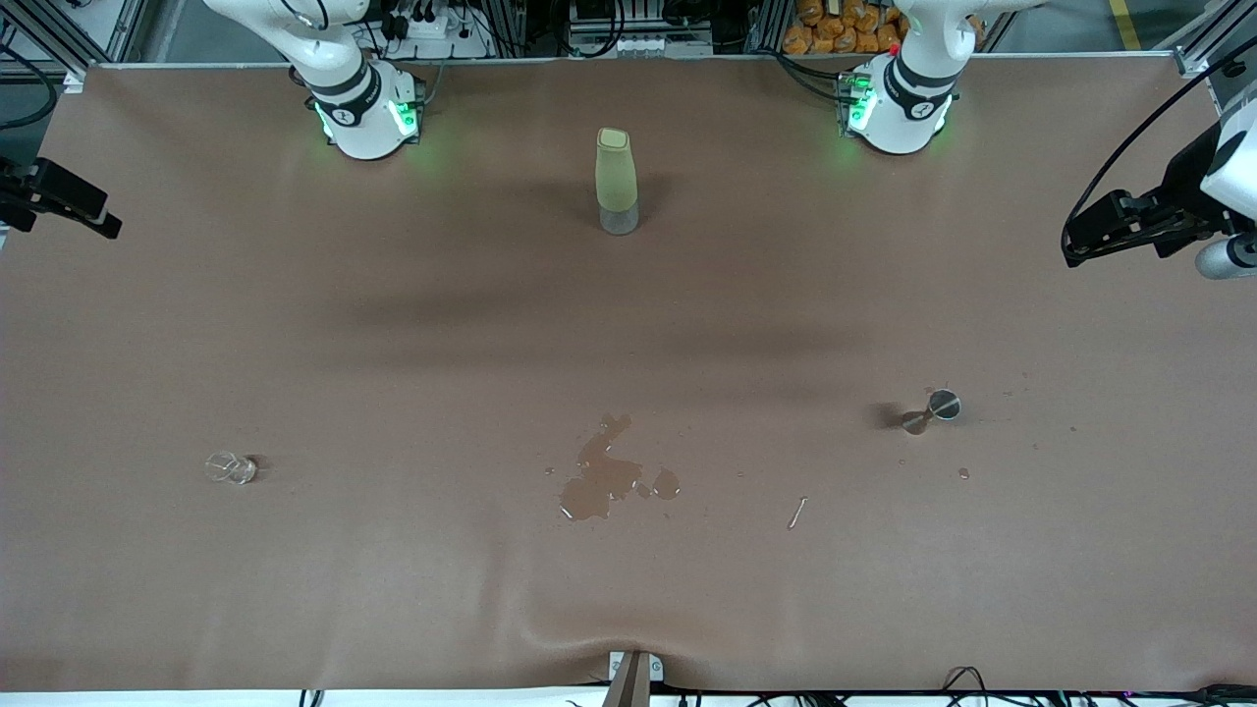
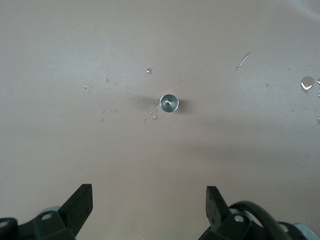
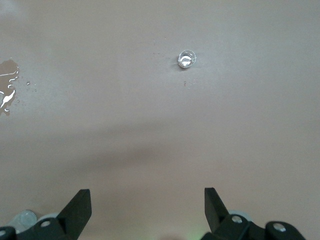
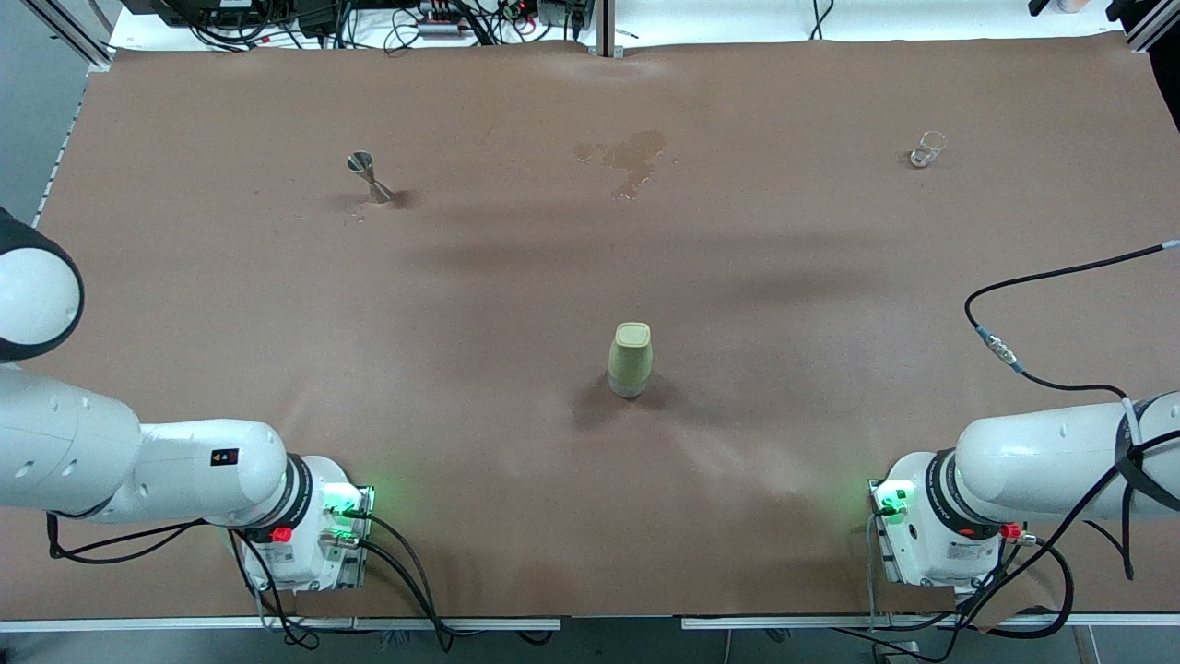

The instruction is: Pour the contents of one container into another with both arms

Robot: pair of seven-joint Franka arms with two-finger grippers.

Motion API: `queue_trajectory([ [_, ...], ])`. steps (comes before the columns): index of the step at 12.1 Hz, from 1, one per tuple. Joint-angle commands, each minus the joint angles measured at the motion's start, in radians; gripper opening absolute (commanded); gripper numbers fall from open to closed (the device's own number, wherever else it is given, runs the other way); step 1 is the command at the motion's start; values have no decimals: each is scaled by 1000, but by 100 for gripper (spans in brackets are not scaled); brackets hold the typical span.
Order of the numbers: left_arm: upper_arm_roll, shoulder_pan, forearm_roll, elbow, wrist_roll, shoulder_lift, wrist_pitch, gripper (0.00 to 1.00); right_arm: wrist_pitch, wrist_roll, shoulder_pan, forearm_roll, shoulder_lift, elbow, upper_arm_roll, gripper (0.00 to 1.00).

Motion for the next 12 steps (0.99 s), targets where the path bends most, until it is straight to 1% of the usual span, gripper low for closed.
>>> queue_trajectory([
  [1, -4, 5, 0, 21, -8, 12, -8, 100, 2, 8, -16, -17, -9, -12, 14, 100],
  [4, -2, 5, 1, 27, -2, 19, -17, 100, 7, 8, -14, -17, -6, -12, 14, 100],
  [5, 1, 8, 1, 30, 33, 25, -28, 100, 8, 3, -18, -17, -3, -11, 14, 100],
  [7, 22, 26, 0, 7, 216, 36, -39, 100, 8, -23, -34, -18, 9, -11, 14, 100],
  [9, 18, 138, -26, -13, 347, 79, -34, 100, 18, -122, -66, -21, 23, -9, 14, 100],
  [10, 19, 155, -48, -22, 381, 96, -27, 100, 34, -179, -85, -20, 31, -9, 14, 100],
  [11, 19, 183, -68, -48, 423, 105, 5, 100, 59, -242, -96, -21, 40, -9, 14, 100],
  [12, 19, 221, -117, -98, 516, 108, 72, 100, 68, -315, -109, -21, 49, -9, 14, 100],
])
